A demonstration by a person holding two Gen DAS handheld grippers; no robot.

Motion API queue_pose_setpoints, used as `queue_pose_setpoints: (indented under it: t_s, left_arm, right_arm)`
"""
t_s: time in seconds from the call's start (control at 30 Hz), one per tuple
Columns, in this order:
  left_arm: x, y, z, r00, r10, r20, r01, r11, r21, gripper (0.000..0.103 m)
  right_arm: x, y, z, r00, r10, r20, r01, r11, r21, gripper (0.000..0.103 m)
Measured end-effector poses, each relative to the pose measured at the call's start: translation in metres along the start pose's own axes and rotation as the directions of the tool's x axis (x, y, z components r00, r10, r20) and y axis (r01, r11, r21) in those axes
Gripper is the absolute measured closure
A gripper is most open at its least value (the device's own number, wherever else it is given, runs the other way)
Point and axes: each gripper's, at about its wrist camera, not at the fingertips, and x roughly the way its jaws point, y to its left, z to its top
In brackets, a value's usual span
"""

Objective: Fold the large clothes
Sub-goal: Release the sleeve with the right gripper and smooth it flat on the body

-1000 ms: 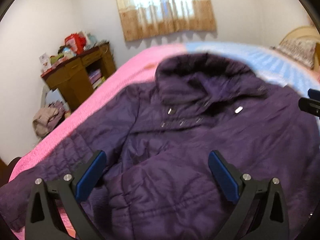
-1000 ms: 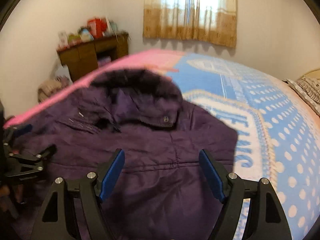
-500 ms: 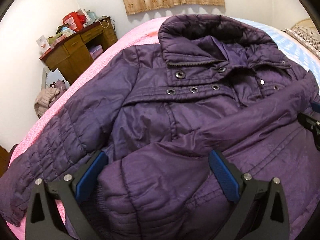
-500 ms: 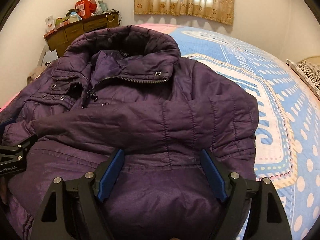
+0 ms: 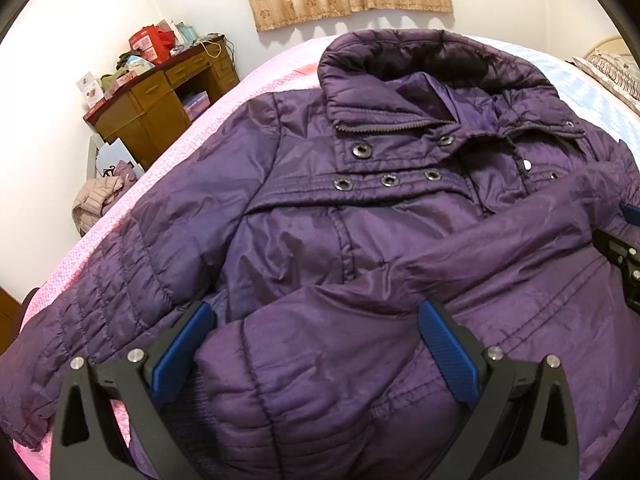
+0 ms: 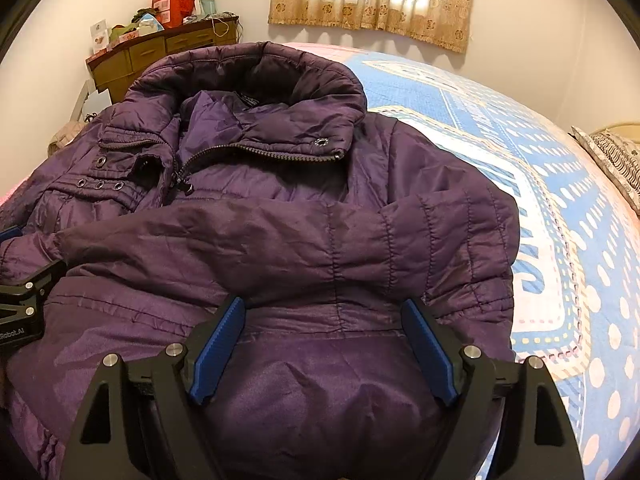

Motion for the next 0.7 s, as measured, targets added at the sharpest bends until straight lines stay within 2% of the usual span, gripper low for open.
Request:
queue_pose_setpoints:
  t_s: [0.2,0.27,0.33,0.4,0.5,0.57,0.7]
  left_arm:
    - [-0.001,0.001,0.000,1.000,0.000,0.000,0.000,1.000,-0.006,0.000]
    - [-0.001,0.002,0.000,1.000,-0.001,0.002,0.001,1.000,-0.009,0.000]
    - [-0.001,0.003,0.000,1.000,-0.005,0.002,0.005,1.000,-0.014,0.000]
    - [-0.001,0.004,0.001,1.000,-0.010,0.002,0.010,1.000,-0.018,0.000]
    - [0.000,0.005,0.001,1.000,-0.013,0.000,0.013,1.000,-0.021,0.000]
    - [0.000,0.006,0.001,1.000,-0.017,-0.001,0.017,1.000,-0.026,0.000]
    - [0.002,0.006,0.001,1.000,-0.011,-0.002,0.011,1.000,-0.022,0.000]
  right_arm:
    - [-0.006,0.003,0.004,1.000,-0.011,-0.009,0.011,1.000,-0.014,0.021]
    - [-0.028,0.002,0.012,1.000,-0.014,-0.001,0.014,0.999,0.041,0.021]
    - [-0.056,0.009,0.016,0.997,0.039,0.069,-0.044,0.996,0.082,0.021]
    - [-0.070,0.031,0.015,0.991,0.101,0.082,-0.104,0.994,0.035,0.020]
    - [-0.054,0.055,0.004,0.987,0.158,0.003,-0.158,0.987,-0.020,0.020]
    - [-0.032,0.064,-0.009,0.990,0.131,-0.047,-0.133,0.990,-0.044,0.019]
    - [-0.024,0.060,-0.010,0.988,0.145,-0.053,-0.146,0.989,-0.016,0.017]
